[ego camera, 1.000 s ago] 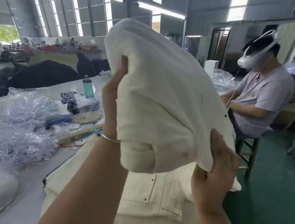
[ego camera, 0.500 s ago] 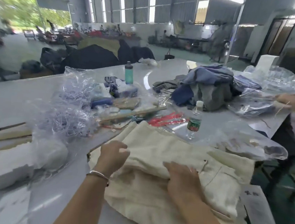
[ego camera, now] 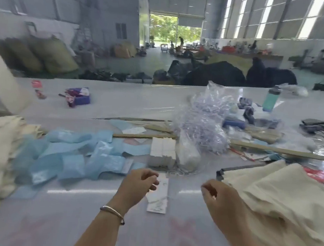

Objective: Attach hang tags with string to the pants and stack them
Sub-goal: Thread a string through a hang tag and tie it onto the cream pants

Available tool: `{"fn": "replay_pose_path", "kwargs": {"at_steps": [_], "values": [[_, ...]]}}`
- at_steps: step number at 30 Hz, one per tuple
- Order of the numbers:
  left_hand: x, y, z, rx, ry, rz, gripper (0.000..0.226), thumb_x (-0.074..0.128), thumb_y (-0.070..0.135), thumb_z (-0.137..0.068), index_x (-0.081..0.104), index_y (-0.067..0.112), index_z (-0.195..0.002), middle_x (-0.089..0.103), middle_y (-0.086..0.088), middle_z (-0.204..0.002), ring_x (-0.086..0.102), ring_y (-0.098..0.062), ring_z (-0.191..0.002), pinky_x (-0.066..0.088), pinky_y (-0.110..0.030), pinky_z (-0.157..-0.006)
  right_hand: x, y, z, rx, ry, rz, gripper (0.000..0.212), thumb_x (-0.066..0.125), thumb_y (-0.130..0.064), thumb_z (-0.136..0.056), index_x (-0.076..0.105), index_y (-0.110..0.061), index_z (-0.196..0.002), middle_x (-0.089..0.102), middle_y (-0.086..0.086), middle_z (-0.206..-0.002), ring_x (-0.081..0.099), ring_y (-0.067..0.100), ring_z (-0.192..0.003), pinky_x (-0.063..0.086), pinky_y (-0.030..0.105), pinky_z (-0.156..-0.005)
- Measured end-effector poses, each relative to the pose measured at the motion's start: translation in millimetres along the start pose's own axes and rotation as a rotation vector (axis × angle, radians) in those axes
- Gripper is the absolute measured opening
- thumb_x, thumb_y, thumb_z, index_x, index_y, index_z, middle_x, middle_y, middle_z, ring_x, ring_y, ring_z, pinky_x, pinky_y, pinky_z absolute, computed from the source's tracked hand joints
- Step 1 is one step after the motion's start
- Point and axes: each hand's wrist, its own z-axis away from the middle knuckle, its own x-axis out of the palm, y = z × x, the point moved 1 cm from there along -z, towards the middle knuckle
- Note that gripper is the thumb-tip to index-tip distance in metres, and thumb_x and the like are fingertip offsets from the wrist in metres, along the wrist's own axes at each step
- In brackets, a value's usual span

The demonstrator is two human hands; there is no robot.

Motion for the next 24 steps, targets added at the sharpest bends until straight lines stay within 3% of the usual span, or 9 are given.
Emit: {"fn": "replay_pose_path", "kwargs": {"at_steps": [3, 7, 10, 13, 14, 16, 18, 21, 24], "values": [[-104.2, -21.8, 21.0, 0.055, 0.192, 0.016, 0.018, 0.056, 0.004, -0.094, 0.07, 0.009, -0.084, 0.073, -0.004, -0.076, 0.068, -0.008, -0.064, 0.052, -0.02, -0.064, 61.9, -92.1, -7.2, -0.1, -0.069, -0.233, 0.016, 0.069, -0.013, -0.084, 0.067, -0.014, -0.068, 0.063, -0.006, -0.058, 0.059, 0.017, -0.061, 0.043, 0.032, -0.06], [-248.3, -60.4, 47.5, 0.082, 0.402, 0.013, 0.017, 0.06, 0.001, -0.09, 0.072, 0.011, -0.083, 0.073, 0.002, -0.075, 0.067, -0.009, -0.068, 0.051, -0.023, -0.068, 151.8, -224.5, -12.2, -0.196, -0.259, -0.548, 0.018, 0.069, -0.009, -0.083, 0.07, -0.018, -0.067, 0.068, -0.003, -0.062, 0.064, 0.015, -0.061, 0.051, 0.038, -0.064], [-364.1, -107.1, 61.6, 0.114, 0.647, -0.291, 0.014, 0.069, 0.011, -0.082, 0.073, 0.024, -0.082, 0.068, 0.02, -0.075, 0.063, -0.001, -0.078, 0.051, -0.021, -0.073, 229.0, -321.1, -14.2, -0.211, -0.375, -0.7, 0.02, 0.07, -0.008, -0.081, 0.067, -0.014, -0.062, 0.069, 0.0, -0.061, 0.061, 0.013, -0.055, 0.05, 0.034, -0.061], [-474.9, -158.8, 61.0, 0.082, 0.872, -0.677, 0.025, 0.074, 0.019, -0.078, 0.07, 0.024, -0.102, 0.065, 0.016, -0.103, 0.056, -0.016, -0.11, 0.046, -0.028, -0.092, 309.2, -407.4, -12.0, -0.185, -0.493, -0.787, 0.02, 0.071, -0.008, -0.081, 0.063, -0.007, -0.062, 0.067, 0.005, -0.058, 0.057, 0.011, -0.05, 0.045, 0.025, -0.054], [-506.5, -179.1, 56.2, -0.037, 0.85, -0.789, 0.04, 0.074, 0.029, -0.078, 0.065, 0.023, -0.116, 0.062, 0.008, -0.122, 0.048, -0.021, -0.124, 0.041, -0.032, -0.101, 334.0, -431.6, -9.8, -0.157, -0.535, -0.811, 0.021, 0.07, -0.006, -0.081, 0.061, -0.005, -0.063, 0.067, 0.006, -0.058, 0.056, 0.01, -0.048, 0.043, 0.022, -0.052], [-553.4, -225.4, 45.9, -0.398, 0.623, -0.889, 0.083, 0.066, 0.059, -0.078, 0.036, 0.023, -0.146, 0.033, 0.002, -0.154, 0.023, -0.022, -0.145, 0.023, -0.039, -0.117, 378.2, -469.8, -2.6, -0.085, -0.624, -0.866, 0.022, 0.067, 0.0, -0.082, 0.059, -0.004, -0.062, 0.065, 0.009, -0.057, 0.052, 0.009, -0.045, 0.039, 0.017, -0.047], [-576.6, -265.5, 38.9, -0.615, 0.418, -0.859, 0.106, 0.058, 0.077, -0.072, 0.017, 0.024, -0.154, 0.021, -0.001, -0.16, 0.019, -0.023, -0.146, 0.02, -0.041, -0.118, 414.5, -494.2, 6.1, -0.039, -0.701, -0.877, 0.023, 0.065, 0.004, -0.082, 0.058, -0.004, -0.062, 0.063, 0.011, -0.057, 0.05, 0.009, -0.042, 0.037, 0.015, -0.043], [-590.8, -294.1, 32.1, -0.525, 0.517, -0.939, 0.072, 0.048, 0.074, -0.083, 0.046, 0.027, -0.138, 0.053, -0.002, -0.137, 0.049, -0.026, -0.124, 0.042, -0.034, -0.1, 451.1, -513.5, 11.9, 0.008, -0.756, -0.838, 0.02, 0.063, 0.009, -0.081, 0.057, -0.001, -0.066, 0.062, 0.011, -0.055, 0.048, 0.009, -0.04, 0.035, 0.015, -0.041], [-611.5, -281.7, 30.8, -0.458, 0.607, -1.028, 0.026, 0.048, 0.041, -0.096, 0.061, 0.021, -0.105, 0.066, -0.004, -0.111, 0.061, -0.03, -0.104, 0.046, -0.031, -0.077, 474.7, -520.3, 12.2, 0.058, -0.745, -0.798, 0.017, 0.062, 0.009, -0.082, 0.059, 0.0, -0.068, 0.061, 0.012, -0.058, 0.048, 0.009, -0.041, 0.036, 0.014, -0.042]]}}
